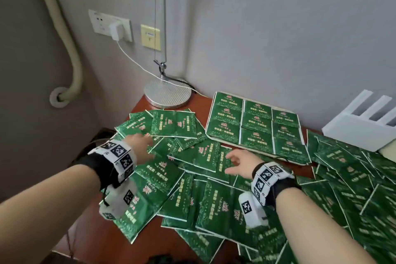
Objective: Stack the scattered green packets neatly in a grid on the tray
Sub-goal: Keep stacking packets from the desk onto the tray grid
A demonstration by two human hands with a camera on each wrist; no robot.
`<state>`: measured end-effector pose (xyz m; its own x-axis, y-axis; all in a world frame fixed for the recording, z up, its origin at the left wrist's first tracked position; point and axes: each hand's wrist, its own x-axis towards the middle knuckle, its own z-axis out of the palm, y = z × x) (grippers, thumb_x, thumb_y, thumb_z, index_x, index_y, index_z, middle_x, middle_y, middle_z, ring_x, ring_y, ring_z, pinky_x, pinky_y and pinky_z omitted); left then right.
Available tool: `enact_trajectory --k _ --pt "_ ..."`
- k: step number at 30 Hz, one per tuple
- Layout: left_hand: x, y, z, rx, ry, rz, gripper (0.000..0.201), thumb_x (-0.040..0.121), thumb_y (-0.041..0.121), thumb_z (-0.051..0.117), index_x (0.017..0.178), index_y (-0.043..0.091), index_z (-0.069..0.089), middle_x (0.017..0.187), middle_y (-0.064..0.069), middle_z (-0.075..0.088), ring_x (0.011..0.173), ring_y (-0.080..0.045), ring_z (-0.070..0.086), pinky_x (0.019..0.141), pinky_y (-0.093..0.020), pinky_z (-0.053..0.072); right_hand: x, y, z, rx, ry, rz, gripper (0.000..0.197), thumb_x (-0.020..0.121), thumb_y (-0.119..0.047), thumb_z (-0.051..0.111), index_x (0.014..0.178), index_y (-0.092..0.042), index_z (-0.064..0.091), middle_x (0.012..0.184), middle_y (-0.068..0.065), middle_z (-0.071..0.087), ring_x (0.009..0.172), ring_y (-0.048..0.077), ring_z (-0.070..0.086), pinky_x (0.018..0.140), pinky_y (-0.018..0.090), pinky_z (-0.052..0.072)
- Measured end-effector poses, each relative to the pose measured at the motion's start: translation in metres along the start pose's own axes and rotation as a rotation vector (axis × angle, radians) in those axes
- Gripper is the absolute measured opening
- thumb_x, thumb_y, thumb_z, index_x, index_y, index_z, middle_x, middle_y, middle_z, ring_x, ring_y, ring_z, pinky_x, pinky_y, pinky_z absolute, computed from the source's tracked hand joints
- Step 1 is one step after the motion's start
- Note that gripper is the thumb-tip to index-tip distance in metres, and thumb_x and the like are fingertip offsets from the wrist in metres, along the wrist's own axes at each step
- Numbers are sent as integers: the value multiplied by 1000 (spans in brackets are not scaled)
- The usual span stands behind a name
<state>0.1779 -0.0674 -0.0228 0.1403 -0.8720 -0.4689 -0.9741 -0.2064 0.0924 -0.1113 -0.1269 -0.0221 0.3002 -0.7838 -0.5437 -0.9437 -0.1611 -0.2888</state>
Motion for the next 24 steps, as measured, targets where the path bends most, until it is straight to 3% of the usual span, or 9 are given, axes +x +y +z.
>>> enact_trajectory --k 3,6,8,11,14,16,17,21,24 --pt "-20 -12 34 10 -31 -93 74 80 49 62 143 29 27 144 -3 34 132 -25 35 106 -41 37 -5 -6 29 -161 -137 91 65 76 -43 70 131 -23 43 133 4 47 118 21 49 100 33 42" --pt "-30 -16 59 -5 -75 -169 91 76 50 66 147 27 15 147 -6 29 134 -28 30 107 -42 36 -12 -7 49 -263 -147 187 68 72 -45 73 128 -24 41 133 5 44 123 25 42 100 36 39" --pt "-33 -14 69 -51 -58 -201 93 75 46 69 147 27 14 143 -6 32 132 -27 30 106 -41 36 -15 -6 56 -251 -122 219 66 73 -43 72 128 -24 40 133 5 43 124 26 38 99 38 38" --pt "-34 -14 75 -137 -28 -223 93 73 41 72 146 25 17 138 -7 40 128 -26 37 104 -40 39 -14 -5 60 -182 -112 270 62 78 -41 69 129 -22 41 134 8 47 120 26 47 97 40 45" --pt "-34 -15 78 -272 -50 -254 85 74 33 73 143 24 24 118 -5 56 105 -23 56 88 -34 52 -16 0 57 -107 -50 238 49 87 -33 60 130 -14 46 135 6 50 120 24 51 99 36 43" --pt "-37 -16 76 -377 -61 -279 75 76 25 72 139 20 30 101 -2 60 87 -17 60 72 -27 56 -20 5 52 -31 -13 226 45 89 -31 58 128 -12 49 133 6 52 118 23 52 100 35 42" --pt "-39 -16 73 -408 -66 -286 69 78 22 70 137 18 34 100 -2 60 85 -16 60 69 -25 55 -23 7 49 11 1 222 44 89 -31 57 128 -11 49 132 6 53 117 22 52 100 34 41" --pt "-47 -13 58 -477 -50 -255 49 85 22 63 131 14 48 125 -5 56 113 -22 53 96 -30 43 -36 14 30 139 111 161 42 92 -32 53 125 -7 50 128 8 55 111 21 54 89 25 39" --pt "-56 -11 45 -547 5 -218 41 85 22 63 125 15 54 121 -4 58 109 -21 54 96 -31 42 -45 16 15 311 219 126 31 94 -31 49 118 -11 49 114 8 57 81 13 58 64 13 43"
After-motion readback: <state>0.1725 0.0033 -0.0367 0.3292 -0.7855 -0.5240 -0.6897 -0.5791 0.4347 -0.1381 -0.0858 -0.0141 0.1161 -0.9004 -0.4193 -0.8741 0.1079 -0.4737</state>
